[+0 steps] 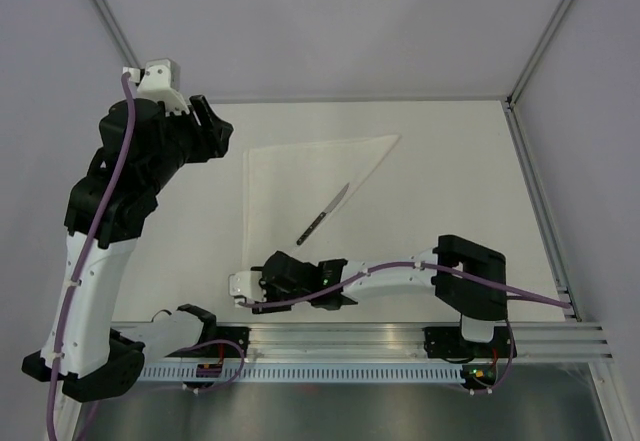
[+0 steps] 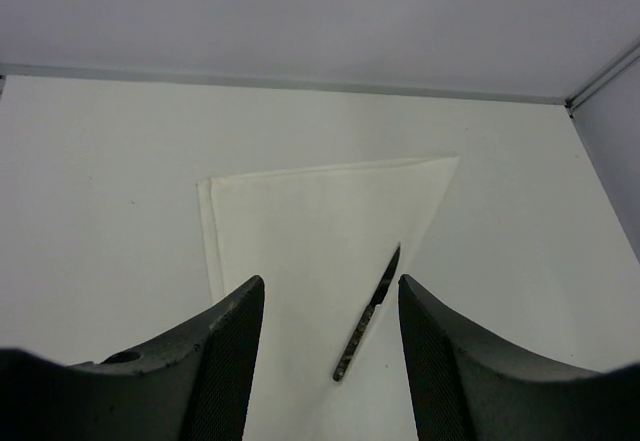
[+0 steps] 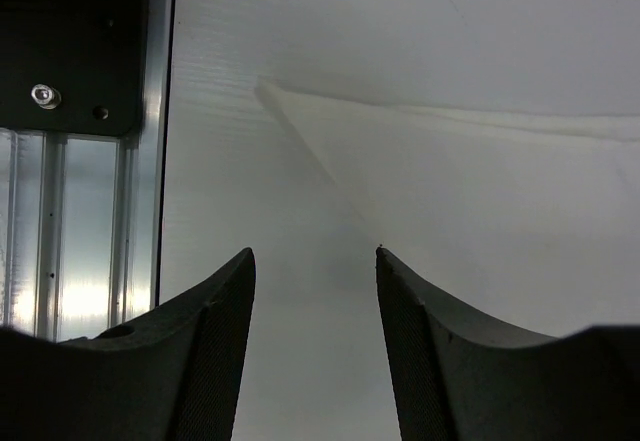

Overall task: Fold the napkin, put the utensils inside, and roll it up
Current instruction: Fold the napkin

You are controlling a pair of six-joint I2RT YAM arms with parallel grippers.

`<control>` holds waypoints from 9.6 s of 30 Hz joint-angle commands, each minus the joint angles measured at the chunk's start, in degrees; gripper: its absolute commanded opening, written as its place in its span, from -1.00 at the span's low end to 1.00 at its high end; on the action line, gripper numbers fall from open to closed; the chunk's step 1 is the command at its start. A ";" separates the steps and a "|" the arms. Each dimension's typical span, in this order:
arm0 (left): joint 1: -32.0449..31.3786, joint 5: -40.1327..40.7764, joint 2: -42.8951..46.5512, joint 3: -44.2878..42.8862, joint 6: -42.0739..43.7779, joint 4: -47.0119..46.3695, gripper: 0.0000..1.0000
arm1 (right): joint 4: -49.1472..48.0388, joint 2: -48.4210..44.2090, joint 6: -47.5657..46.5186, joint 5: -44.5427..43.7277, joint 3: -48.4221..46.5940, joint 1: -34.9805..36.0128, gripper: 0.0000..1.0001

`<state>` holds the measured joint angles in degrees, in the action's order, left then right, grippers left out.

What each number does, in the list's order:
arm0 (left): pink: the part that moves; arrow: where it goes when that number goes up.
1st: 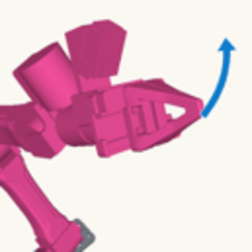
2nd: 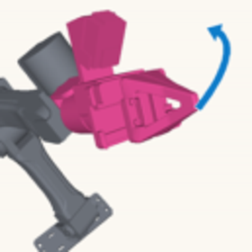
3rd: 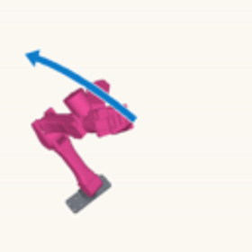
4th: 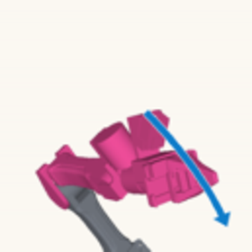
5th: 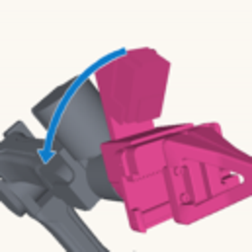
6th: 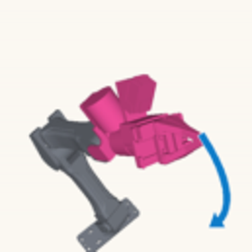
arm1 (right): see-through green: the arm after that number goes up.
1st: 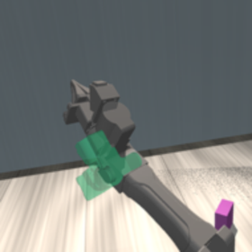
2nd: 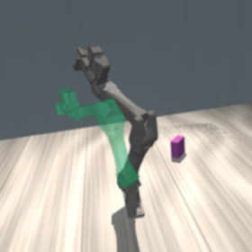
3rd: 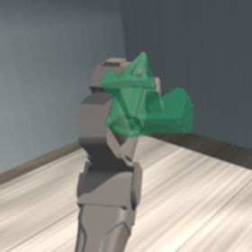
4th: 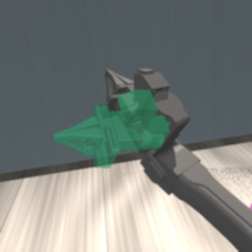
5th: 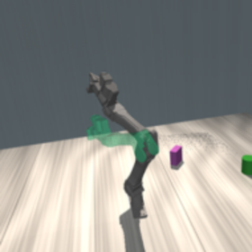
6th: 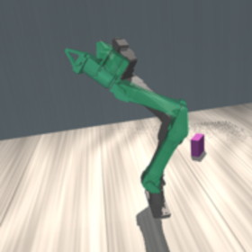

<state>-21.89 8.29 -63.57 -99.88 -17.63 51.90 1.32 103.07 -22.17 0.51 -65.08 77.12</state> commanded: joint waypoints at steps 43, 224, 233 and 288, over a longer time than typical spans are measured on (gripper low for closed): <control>-0.08 0.85 3.37 4.43 -10.59 5.58 0.21 | -21.36 18.57 -9.82 -12.99 -4.00 6.02 -0.60; -11.60 -15.33 -46.33 7.32 -21.48 -34.41 -0.24 | 2.20 29.57 46.26 34.38 -36.17 -78.27 -0.83; -9.05 -6.19 -20.56 20.94 -26.23 -34.41 -0.21 | -2.82 16.74 38.45 34.82 -29.06 -73.35 -0.85; -8.70 -2.49 13.12 50.39 -32.38 -30.89 0.08 | 14.85 13.21 8.01 31.74 -15.86 -30.28 -0.39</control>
<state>-30.50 5.52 -51.57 -50.26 -47.35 23.77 15.57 114.91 -16.27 27.83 -77.28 46.54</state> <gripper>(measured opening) 0.536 0.300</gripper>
